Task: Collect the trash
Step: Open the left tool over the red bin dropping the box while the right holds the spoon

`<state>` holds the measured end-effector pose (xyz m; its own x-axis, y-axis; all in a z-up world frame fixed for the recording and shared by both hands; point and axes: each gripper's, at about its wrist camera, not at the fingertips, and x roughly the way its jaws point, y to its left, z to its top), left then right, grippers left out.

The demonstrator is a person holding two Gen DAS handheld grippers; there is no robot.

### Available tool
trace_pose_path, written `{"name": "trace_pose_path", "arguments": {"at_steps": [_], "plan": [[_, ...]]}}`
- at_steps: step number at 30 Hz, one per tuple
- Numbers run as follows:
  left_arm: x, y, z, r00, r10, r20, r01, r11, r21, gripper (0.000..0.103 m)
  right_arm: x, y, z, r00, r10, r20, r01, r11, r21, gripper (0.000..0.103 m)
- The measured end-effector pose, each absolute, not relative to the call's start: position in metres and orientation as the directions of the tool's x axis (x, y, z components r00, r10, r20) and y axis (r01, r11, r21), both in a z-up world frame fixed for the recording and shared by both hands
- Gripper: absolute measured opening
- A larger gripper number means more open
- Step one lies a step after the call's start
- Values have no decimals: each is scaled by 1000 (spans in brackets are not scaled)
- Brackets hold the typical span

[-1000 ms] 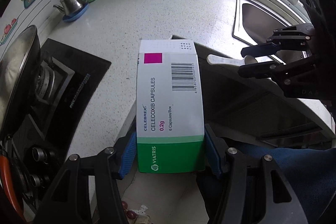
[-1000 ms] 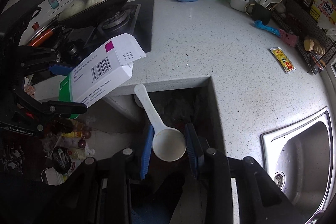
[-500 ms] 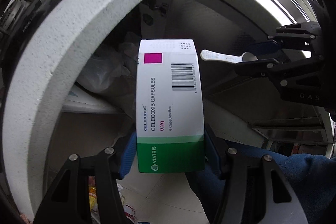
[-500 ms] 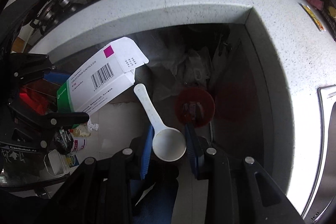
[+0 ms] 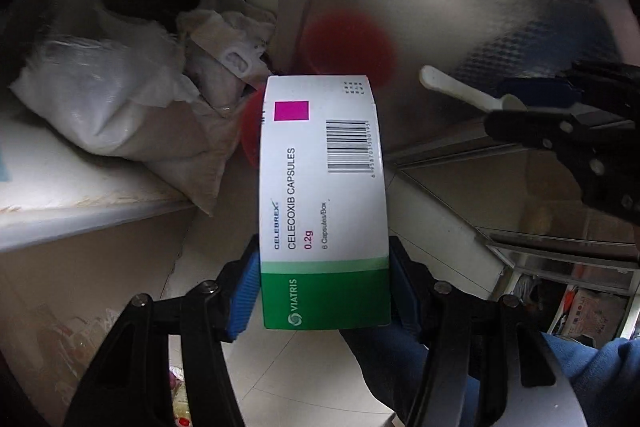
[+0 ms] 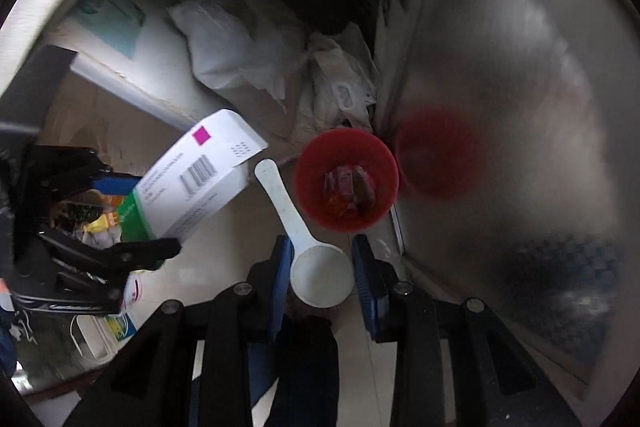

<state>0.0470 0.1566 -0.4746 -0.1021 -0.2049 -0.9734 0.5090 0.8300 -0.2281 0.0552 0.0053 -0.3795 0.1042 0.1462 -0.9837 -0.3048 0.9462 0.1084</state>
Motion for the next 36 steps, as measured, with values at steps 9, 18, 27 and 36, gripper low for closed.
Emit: {"name": "trace_pose_path", "arguments": {"at_steps": [9, 18, 27, 36], "plan": [[74, 122, -539, -112, -172, -979, 563, 800, -205, 56, 69, -14, -441, 85, 140, -986, -251, 961, 115, 29], [91, 114, -550, -87, -169, -982, 552, 812, -189, 89, 73, -28, -452, 64, 141, -988, -237, 964, 122, 29], [86, 136, -542, -69, -142, -987, 495, 854, -158, 103, 75, -27, -453, 49, 156, -987, -251, 958, 139, 29], [72, 163, -526, -42, -111, -993, 460, 880, -118, 103, 82, -5, -459, 31, 168, -985, -319, 936, 149, 29]]}}
